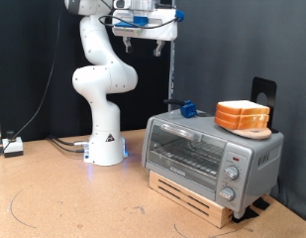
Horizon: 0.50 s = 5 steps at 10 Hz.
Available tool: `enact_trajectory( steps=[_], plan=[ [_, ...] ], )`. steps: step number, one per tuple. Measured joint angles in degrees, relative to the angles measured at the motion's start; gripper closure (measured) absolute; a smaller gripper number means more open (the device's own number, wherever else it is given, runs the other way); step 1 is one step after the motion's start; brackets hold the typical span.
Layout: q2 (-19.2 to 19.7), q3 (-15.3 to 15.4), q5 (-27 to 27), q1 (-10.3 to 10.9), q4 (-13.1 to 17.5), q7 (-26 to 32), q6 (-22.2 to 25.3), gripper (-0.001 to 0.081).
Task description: Make a piece of toast with the oven
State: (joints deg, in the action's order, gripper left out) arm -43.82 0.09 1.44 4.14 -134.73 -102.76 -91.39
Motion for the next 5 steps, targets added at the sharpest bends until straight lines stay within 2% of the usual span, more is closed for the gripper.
enact_trajectory(
  steps=[3,5],
  plan=[
    [-1.15,-1.61,1.09,4.44,-1.31,17.5,-6.16,-0.0003],
    [0.77,-3.43,-1.13,6.07,-3.46,29.89,-11.61,-0.0003]
  ],
)
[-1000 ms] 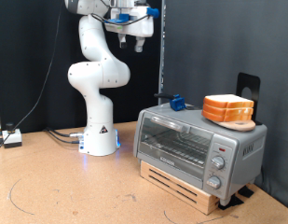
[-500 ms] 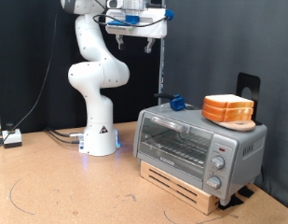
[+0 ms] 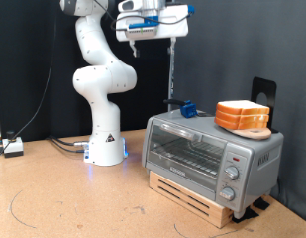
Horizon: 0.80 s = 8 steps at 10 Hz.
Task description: Make a piece of toast with the oven
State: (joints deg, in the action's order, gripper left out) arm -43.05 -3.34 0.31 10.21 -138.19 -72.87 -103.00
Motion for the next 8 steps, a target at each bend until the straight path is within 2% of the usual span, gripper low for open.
enact_trajectory(
  steps=[1,2,3,6,8],
  plan=[
    [-0.07,0.01,0.52,-0.13,0.07,-1.76,0.64,-0.0003],
    [-0.07,-0.6,2.5,0.3,0.13,0.62,1.59,-0.0003],
    [-0.06,-1.99,5.08,1.26,-0.06,4.81,0.46,-0.0003],
    [2.76,-5.93,10.03,4.14,-0.76,16.46,-5.4,-0.0003],
    [6.24,-6.49,10.21,4.29,-1.17,18.29,-9.94,-0.0003]
  ],
)
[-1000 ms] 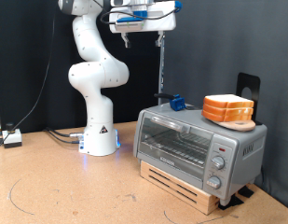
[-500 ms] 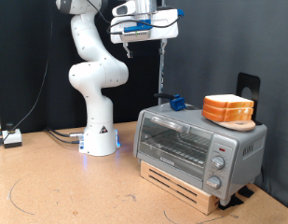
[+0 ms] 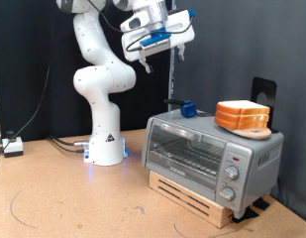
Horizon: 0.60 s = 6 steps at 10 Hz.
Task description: Make a piece of toast with the oven
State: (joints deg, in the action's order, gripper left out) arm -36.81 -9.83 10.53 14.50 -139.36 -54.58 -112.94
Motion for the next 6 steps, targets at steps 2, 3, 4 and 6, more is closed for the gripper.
enact_trajectory(
  steps=[2,3,4,6],
  plan=[
    [-0.14,-1.02,2.54,0.77,0.3,3.24,3.13,-0.0003],
    [-0.13,-3.34,6.25,2.21,0.76,7.92,7.23,-0.0003],
    [0.16,-5.58,8.31,3.3,1.07,11.33,11.42,-0.0003],
    [1.44,-7.49,9.01,3.73,0.79,15.22,14.05,-0.0003]
  ],
)
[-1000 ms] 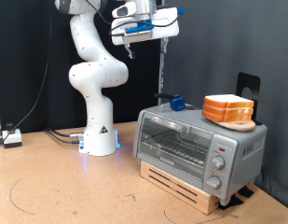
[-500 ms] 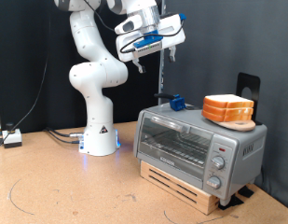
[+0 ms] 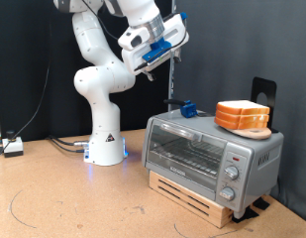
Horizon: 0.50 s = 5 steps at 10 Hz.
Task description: Make a piece of toast with the oven
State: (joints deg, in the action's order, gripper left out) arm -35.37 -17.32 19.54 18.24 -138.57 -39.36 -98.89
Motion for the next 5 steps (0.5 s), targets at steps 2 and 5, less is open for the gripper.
enact_trajectory(
  steps=[2,5],
  plan=[
    [0.71,-0.2,-1.22,-0.18,-1.65,3.66,-3.15,-0.0003],
    [1.04,-0.12,-2.4,-0.76,-4.08,5.09,-8.27,-0.0003]
  ],
)
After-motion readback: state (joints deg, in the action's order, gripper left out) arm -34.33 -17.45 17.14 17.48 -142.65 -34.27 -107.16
